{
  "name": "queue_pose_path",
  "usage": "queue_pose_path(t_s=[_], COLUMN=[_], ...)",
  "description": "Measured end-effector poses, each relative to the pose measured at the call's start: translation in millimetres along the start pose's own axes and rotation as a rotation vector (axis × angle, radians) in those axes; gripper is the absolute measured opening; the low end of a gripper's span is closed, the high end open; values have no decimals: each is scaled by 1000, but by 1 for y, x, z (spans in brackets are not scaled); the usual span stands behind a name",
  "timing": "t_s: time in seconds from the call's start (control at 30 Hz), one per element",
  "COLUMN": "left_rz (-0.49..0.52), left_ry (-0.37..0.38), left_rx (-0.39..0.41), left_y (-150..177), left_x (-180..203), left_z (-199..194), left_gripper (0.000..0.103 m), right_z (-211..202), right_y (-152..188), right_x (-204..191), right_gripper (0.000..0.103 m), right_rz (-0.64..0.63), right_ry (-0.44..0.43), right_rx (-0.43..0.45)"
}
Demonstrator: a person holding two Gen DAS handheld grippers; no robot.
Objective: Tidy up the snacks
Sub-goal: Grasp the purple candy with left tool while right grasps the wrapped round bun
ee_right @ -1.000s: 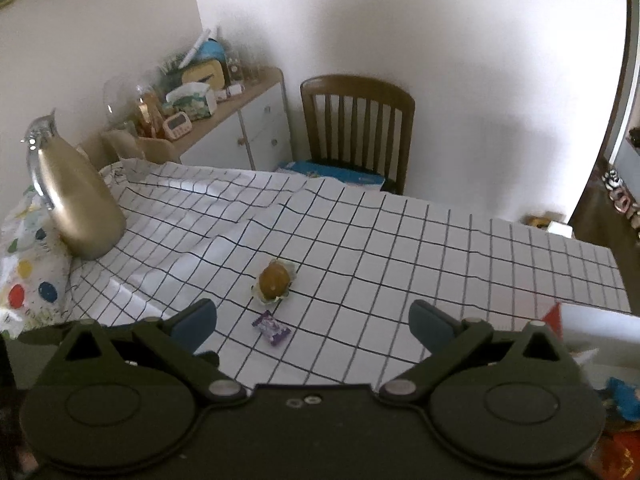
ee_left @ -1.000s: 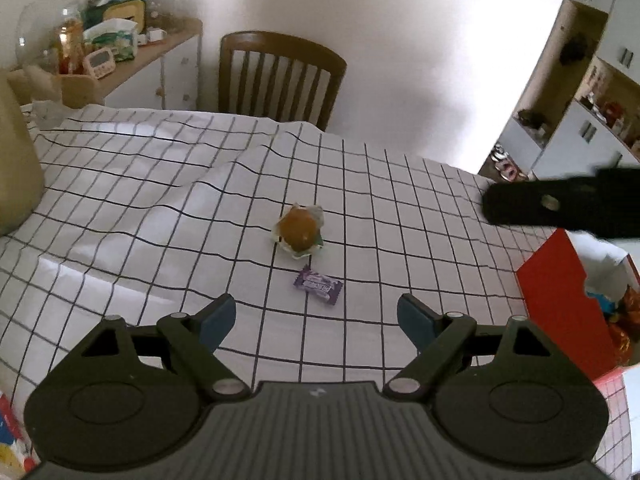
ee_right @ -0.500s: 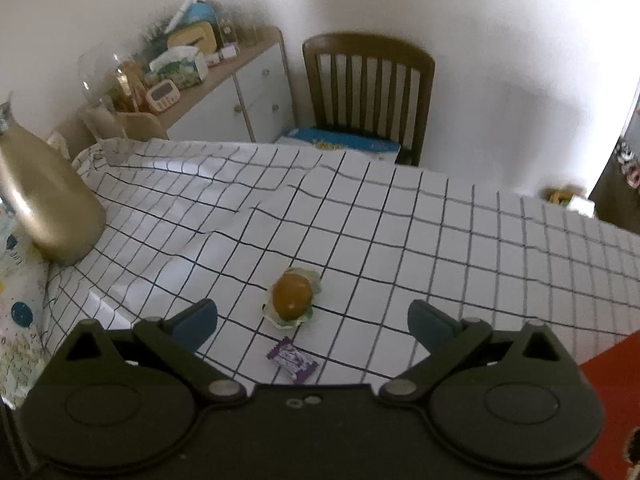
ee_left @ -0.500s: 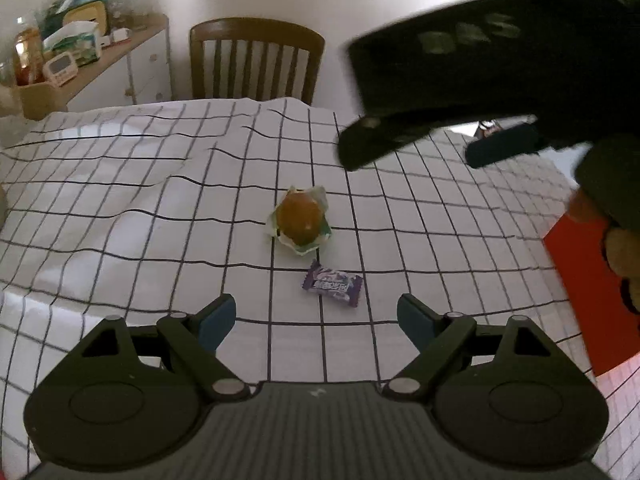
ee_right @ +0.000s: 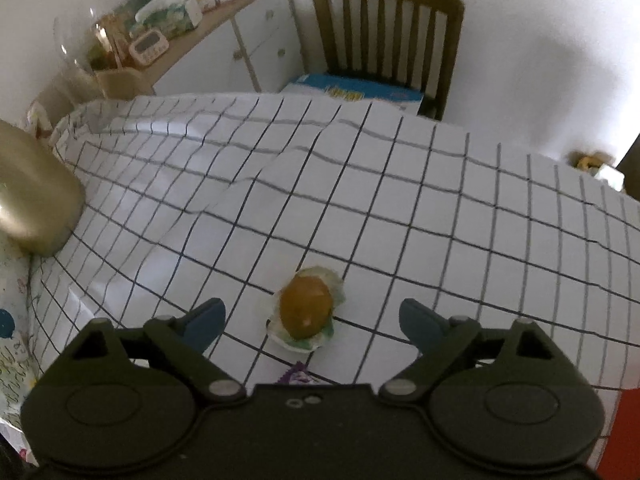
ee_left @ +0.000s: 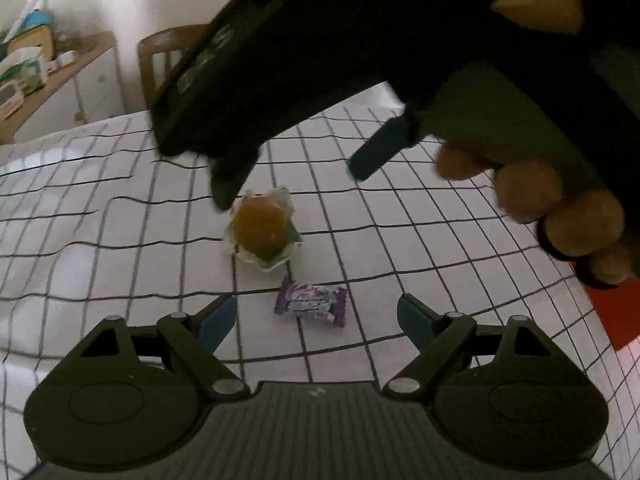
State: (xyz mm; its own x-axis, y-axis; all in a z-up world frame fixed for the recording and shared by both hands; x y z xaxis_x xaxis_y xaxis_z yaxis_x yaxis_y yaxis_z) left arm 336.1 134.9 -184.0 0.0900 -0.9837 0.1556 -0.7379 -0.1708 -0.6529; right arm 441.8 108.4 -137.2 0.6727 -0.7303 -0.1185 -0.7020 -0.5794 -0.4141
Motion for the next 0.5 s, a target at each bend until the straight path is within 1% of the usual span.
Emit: queue_pose_path(t_s=[0.03,0.1,0.13,0.17,0.23,0.33,0.5], left_rz=[15,37,46,53,63,71,83], left_ry=[2,4,1,2,5,-1,-10], left_rx=[2,-4,-7,-10,-20,-28,-9], left_y=[0,0,0,0,0,-1,-2], left_x=[1,1,2,2,3,4,8], left_z=[3,9,12,14,19,26,29], left_gripper=[88,88,88,87,78,72,70], right_z=[5,13,16,18,23,28,38], right_y=[-1,-2,-3,-3,-4,-6,-7], right_x=[0,0,1,2,3,3,1], right_gripper=[91,84,83,83,81,78,74], right_rz=[-2,-2,3,8,9,4,-10], right_ry=[0,-9,-9,-14,-25,-28,-30], right_rx=[-17,-35,-41,-47,-61,-73,-94])
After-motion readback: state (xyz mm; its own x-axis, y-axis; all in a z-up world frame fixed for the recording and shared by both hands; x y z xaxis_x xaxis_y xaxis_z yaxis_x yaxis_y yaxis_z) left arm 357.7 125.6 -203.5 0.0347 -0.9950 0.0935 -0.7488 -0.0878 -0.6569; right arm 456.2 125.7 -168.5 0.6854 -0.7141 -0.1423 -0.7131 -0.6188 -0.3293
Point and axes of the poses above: each gripper's, at about its wrist camera, not at the fingertips, and z roughly the way its jaws point, x to its right, y to its underside, the point moved 1 cm from there along z, roughly the way its jaws point, and after that the axes turned 2 degrees about -z, right-handed, at the moved point
